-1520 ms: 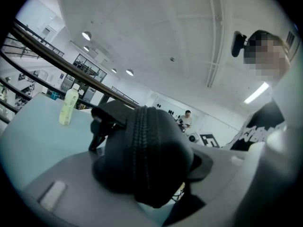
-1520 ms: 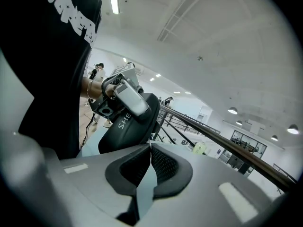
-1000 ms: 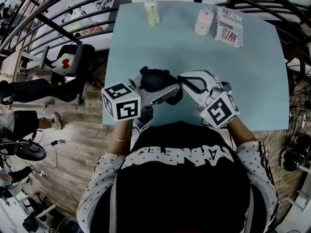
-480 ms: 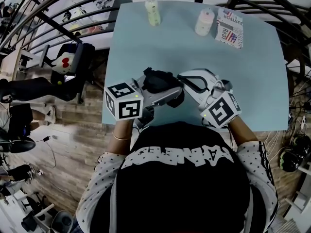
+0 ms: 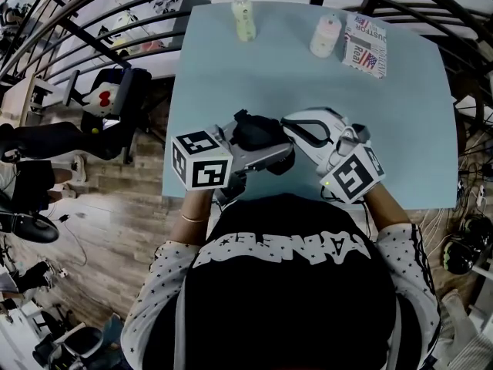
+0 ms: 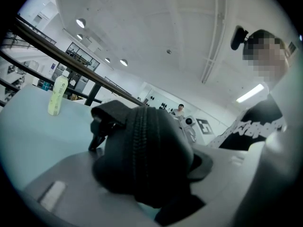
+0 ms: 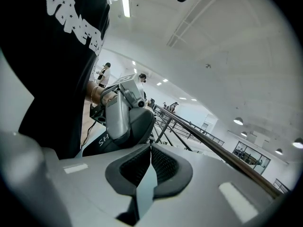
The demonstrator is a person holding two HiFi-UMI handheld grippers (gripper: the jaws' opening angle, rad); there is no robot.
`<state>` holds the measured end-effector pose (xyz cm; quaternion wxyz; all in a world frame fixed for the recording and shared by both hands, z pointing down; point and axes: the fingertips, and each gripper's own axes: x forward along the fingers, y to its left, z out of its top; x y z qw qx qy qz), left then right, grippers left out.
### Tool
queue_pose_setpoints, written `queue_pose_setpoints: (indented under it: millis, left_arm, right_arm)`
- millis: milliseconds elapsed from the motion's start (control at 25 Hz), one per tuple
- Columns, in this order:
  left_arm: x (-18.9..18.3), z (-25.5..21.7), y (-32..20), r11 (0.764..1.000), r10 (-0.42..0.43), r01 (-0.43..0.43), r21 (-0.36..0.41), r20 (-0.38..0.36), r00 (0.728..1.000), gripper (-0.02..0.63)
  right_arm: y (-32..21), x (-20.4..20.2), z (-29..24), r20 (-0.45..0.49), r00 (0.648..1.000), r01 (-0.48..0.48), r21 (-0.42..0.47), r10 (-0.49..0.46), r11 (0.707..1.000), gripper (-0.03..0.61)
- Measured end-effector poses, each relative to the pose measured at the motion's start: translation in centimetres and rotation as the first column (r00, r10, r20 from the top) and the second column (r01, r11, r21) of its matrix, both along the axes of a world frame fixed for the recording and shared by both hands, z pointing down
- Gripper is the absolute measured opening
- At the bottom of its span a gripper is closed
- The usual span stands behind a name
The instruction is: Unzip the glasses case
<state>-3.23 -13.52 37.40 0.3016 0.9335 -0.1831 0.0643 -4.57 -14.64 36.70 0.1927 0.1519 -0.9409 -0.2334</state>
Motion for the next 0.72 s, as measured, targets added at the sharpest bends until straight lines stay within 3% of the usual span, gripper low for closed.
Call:
queue_pose_setpoints:
  millis: [720]
  left_arm:
    - [1.5, 1.1, 1.4, 0.994, 0.112, -0.111, -0.018, 0.063, 0.992, 0.000]
  right_arm:
    - [0.3, -0.1, -0.8, -0.009, 0.999, 0.054, 0.026, -0.054, 0.998, 0.011]
